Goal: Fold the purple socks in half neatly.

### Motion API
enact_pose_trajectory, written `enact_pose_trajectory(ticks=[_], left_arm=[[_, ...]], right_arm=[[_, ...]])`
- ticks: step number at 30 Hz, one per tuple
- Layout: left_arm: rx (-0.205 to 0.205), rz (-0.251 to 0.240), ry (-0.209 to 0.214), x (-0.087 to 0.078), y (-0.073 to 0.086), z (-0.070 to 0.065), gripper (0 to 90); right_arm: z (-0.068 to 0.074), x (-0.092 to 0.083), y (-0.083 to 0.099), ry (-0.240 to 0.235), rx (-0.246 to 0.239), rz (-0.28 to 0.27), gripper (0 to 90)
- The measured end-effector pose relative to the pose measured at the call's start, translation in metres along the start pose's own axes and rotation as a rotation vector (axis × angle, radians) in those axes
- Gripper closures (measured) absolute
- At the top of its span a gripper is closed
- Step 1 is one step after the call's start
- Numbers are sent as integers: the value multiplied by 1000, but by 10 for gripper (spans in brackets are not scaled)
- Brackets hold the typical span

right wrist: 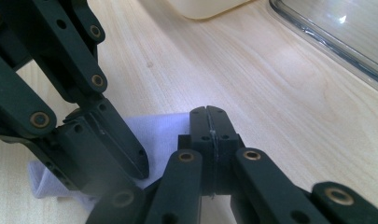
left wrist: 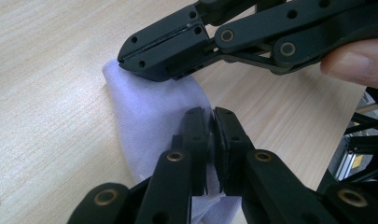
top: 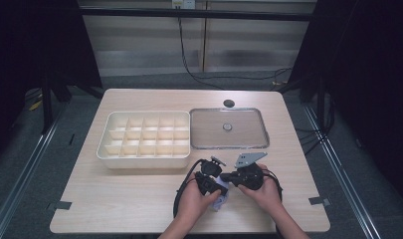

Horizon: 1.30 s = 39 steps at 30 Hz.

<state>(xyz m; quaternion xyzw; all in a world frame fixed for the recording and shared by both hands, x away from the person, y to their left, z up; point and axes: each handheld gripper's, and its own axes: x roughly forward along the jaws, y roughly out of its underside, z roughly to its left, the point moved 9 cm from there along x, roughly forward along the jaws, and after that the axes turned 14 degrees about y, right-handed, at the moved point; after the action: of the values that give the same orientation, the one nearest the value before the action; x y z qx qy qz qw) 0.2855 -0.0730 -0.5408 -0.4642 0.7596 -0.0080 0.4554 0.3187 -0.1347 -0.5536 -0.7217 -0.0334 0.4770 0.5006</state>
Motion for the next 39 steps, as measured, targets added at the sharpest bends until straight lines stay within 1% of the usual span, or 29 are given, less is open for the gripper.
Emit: enact_pose_trajectory(ticks=[1, 5, 7, 9, 13, 15, 16, 19, 22, 25, 26, 28, 29, 31, 34, 35, 36, 37, 39], left_arm=[[1, -6, 0, 0, 0, 0, 840], [-2, -3, 3, -1, 1, -1, 835], [-9, -6, 15, -2, 0, -2, 827], [-13, -2, 19, -4, 0, -3, 814], [-21, -11, 24, -9, -1, -4, 791], [-16, -4, 29, -12, -2, -6, 781], [-15, -8, 25, -13, -2, -6, 778], [-12, -17, 33, -18, -4, -7, 774], [-16, -39, 38, -23, -8, -7, 775], [-14, -44, 34, -29, -11, -7, 775], [-20, -59, 37, -30, -12, -8, 775], [-18, -57, 26, -32, -13, -7, 776], [-18, -47, 19, -32, -12, -5, 780], [-26, -41, 15, -31, -11, -2, 784], [-43, -25, 12, -23, -7, 1, 790], [-39, -10, 21, -19, -4, 1, 799], [-45, -12, 24, -16, -3, 0, 804], [-41, 0, 25, -14, -1, 0, 807], [-38, 6, 26, -10, 3, -1, 823]], right_arm=[[0, 0, 0, 1, 4, -1, 900], [0, 0, 1, -6, 6, -7, 900], [2, 0, 1, -13, 3, -8, 900], [2, 0, 1, -14, 3, -12, 900], [3, 0, 1, -15, 9, -11, 900], [3, 0, 1, -15, 7, -12, 900], [3, 0, 1, -15, 7, -12, 900], [3, 0, 1, -13, 7, -8, 900], [3, 0, 2, -13, 9, -9, 900], [3, 0, 2, -12, 13, -9, 900], [3, 0, 2, -12, 15, -8, 900], [2, 0, 2, -12, 10, -12, 900], [2, 0, 2, -11, 9, -12, 900], [3, 0, 2, -13, 15, -8, 900], [3, 0, 2, -9, 15, -9, 900], [3, 0, 2, -8, 15, -9, 900], [3, 0, 2, -8, 14, -8, 900], [3, 0, 2, -7, 15, -6, 900], [3, 1, 2, -8, 10, -7, 900]])
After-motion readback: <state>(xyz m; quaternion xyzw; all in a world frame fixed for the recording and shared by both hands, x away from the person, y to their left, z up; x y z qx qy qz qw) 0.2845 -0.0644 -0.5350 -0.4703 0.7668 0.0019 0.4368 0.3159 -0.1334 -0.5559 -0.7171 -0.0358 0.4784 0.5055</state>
